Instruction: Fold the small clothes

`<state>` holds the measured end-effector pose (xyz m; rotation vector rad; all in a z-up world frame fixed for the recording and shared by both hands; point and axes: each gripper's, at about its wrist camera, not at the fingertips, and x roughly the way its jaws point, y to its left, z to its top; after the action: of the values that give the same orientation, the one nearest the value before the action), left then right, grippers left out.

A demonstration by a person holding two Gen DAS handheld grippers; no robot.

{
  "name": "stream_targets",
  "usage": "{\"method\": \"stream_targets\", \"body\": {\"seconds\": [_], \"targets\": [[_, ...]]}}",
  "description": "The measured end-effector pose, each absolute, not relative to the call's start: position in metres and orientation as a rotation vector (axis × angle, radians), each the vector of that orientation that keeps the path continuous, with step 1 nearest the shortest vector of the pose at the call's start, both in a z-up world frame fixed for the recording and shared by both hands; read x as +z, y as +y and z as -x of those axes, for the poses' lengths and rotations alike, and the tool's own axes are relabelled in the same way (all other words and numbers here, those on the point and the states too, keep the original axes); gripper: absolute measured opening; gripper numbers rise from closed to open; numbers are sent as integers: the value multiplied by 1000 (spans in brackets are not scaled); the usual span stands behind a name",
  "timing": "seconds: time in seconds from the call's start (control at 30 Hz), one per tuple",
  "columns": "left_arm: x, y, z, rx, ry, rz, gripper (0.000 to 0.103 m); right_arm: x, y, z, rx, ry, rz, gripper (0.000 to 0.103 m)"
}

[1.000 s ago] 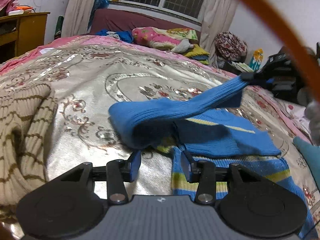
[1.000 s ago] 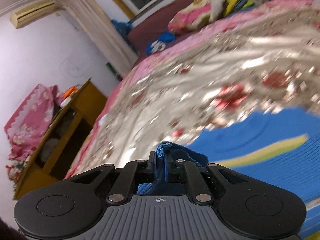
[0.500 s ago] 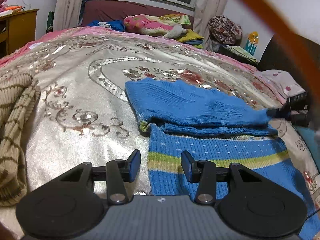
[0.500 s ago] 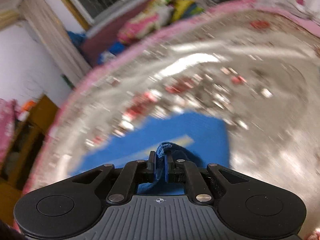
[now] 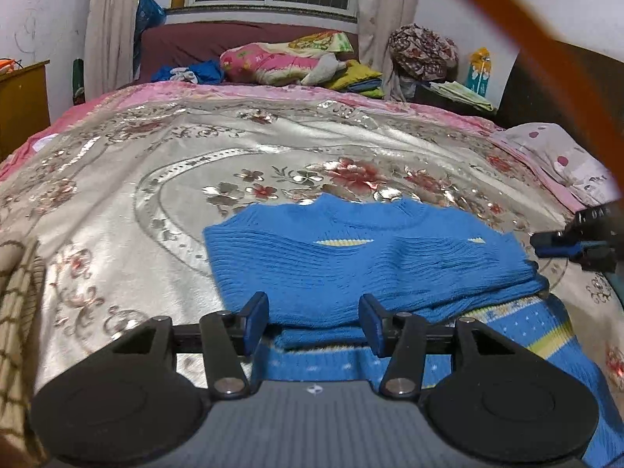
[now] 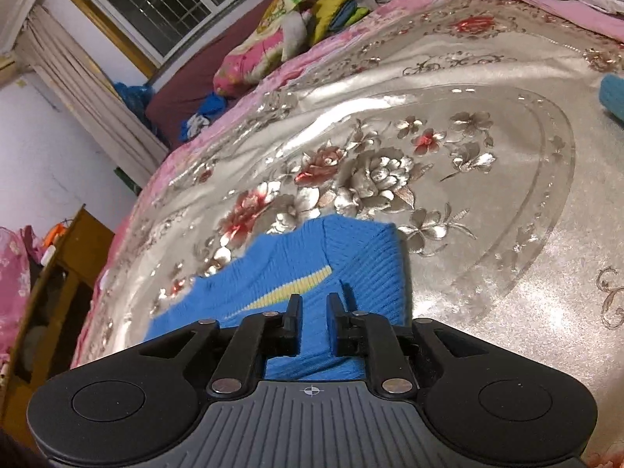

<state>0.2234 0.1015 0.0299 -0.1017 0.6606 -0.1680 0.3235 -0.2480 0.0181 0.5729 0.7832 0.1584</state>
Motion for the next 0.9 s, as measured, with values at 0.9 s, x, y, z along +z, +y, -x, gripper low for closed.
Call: {"method": "stream_targets", "body": {"seconds": [0.9], "targets": [[22, 83, -277, -129, 723, 87, 58, 18, -175, -338, 265, 801, -210, 19]]}}
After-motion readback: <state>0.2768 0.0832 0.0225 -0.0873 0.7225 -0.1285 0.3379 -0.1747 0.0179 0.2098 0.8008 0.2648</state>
